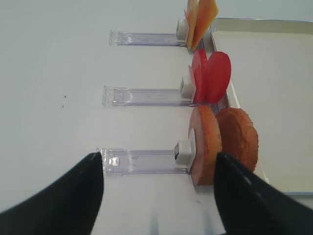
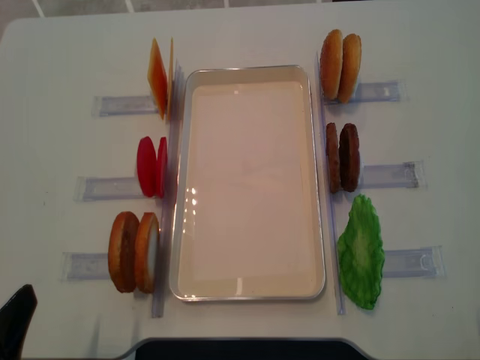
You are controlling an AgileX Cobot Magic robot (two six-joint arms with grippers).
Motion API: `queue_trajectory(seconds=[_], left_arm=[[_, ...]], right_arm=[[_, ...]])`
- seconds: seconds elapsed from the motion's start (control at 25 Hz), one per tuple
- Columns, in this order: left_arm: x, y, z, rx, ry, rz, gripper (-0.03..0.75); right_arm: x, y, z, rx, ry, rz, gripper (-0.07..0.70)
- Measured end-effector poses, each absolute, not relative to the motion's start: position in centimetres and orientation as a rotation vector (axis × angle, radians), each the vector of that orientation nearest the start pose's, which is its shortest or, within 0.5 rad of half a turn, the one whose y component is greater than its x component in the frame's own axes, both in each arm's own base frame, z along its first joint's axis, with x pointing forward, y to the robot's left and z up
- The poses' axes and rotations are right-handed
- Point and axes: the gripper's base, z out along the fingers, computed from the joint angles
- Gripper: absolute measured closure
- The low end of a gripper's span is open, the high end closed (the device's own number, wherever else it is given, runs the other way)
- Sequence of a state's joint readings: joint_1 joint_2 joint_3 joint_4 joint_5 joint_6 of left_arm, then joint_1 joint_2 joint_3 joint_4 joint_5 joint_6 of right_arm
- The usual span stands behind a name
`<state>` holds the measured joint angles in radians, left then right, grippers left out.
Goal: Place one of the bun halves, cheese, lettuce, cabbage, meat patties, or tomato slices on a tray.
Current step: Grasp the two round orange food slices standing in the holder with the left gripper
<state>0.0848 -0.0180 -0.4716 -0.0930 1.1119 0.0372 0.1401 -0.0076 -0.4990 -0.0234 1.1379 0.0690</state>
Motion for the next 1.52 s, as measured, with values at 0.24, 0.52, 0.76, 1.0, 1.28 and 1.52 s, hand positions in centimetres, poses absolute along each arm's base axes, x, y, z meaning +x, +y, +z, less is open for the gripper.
queue_trajectory(seconds=[0.24, 0.52, 0.76, 1.0, 1.28, 1.52], left_arm=[[-0.6, -0.8, 26.6, -0.043, 2.102, -0.04, 0.181], [-0.9, -0.8, 26.9, -0.041, 2.11, -0.041, 0.181], [0.1, -0.7, 28.4, -0.045, 2.216, -0.042, 0.193], [2.3, -0.6, 29.7, -0.053, 2.356, -0.054, 0.221], [5.6, -0.3, 30.9, -0.062, 2.512, -0.067, 0.223], [9.1, 0.1, 31.2, -0.072, 2.648, -0.063, 0.223]], right_arm=[[-0.9, -0.3, 27.1, -0.073, 2.115, 0.096, 0.107], [-0.9, -0.3, 27.1, -0.073, 2.115, 0.096, 0.107], [-0.9, -0.3, 27.1, -0.073, 2.115, 0.096, 0.107], [-0.9, -0.3, 27.1, -0.073, 2.115, 0.096, 0.107], [-0.9, -0.3, 27.1, -0.073, 2.115, 0.096, 0.107], [-0.9, -0.3, 27.1, -0.073, 2.115, 0.096, 0.107]])
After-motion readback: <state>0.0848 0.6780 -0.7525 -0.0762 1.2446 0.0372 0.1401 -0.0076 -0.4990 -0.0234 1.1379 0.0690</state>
